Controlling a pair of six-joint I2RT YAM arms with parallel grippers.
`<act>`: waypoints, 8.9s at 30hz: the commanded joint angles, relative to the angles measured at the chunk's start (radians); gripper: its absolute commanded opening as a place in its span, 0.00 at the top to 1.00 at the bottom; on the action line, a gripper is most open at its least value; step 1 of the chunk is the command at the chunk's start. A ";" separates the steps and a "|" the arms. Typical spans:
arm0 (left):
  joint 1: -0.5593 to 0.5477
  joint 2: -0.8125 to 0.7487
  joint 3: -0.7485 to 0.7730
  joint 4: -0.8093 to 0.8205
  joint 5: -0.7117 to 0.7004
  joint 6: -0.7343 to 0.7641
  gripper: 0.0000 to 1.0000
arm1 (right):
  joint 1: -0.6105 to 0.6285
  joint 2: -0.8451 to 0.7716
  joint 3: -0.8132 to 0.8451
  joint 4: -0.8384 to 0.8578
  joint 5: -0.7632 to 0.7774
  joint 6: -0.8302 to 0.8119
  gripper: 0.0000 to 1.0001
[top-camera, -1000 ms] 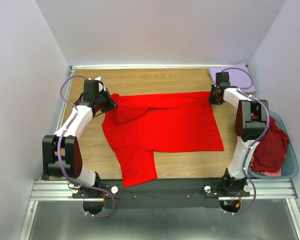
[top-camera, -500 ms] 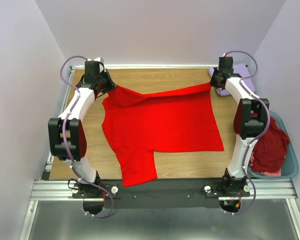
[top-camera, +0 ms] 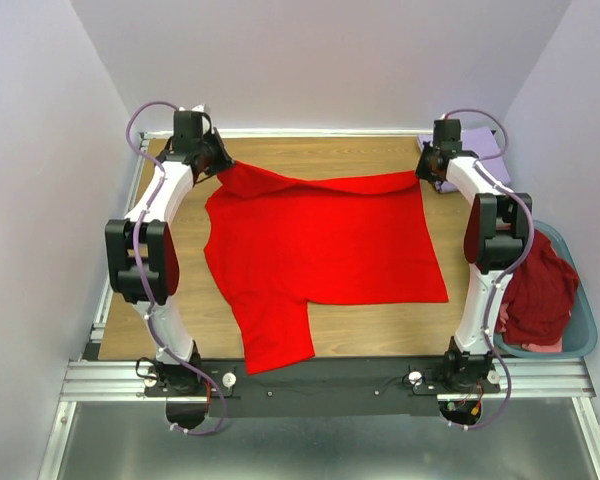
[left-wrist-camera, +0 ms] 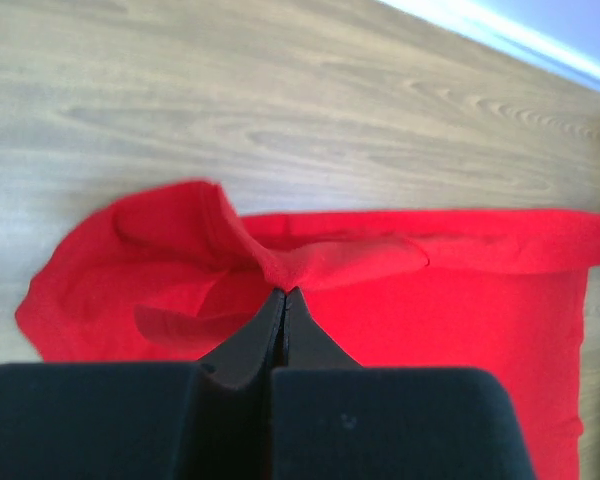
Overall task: Fold and stack the t-shirts
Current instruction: Fold the tshirt
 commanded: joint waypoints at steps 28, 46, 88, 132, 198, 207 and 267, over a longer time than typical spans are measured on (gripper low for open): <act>0.013 -0.266 -0.423 0.025 0.050 0.025 1.00 | -0.007 -0.079 -0.247 -0.025 0.032 -0.016 0.76; 0.011 -0.010 -0.179 0.040 0.046 0.041 1.00 | 0.272 -0.301 -0.299 0.051 -0.129 -0.307 0.47; -0.012 0.266 0.060 0.059 -0.013 0.071 1.00 | 0.673 0.110 -0.398 1.016 -0.407 0.619 0.39; -0.021 0.249 0.037 0.063 0.000 0.068 1.00 | 0.696 0.256 -0.224 1.070 -0.429 0.705 0.81; -0.073 -0.476 -0.741 0.100 -0.043 -0.192 1.00 | 0.549 -0.093 -0.433 0.373 -0.765 0.412 1.00; -0.102 -0.478 -0.816 0.182 -0.042 -0.249 1.00 | 0.516 -0.084 -0.421 0.294 -0.726 0.354 1.00; 0.023 0.010 -0.363 0.272 -0.261 -0.123 0.47 | 0.142 -0.223 -0.275 -0.006 -0.378 0.047 0.46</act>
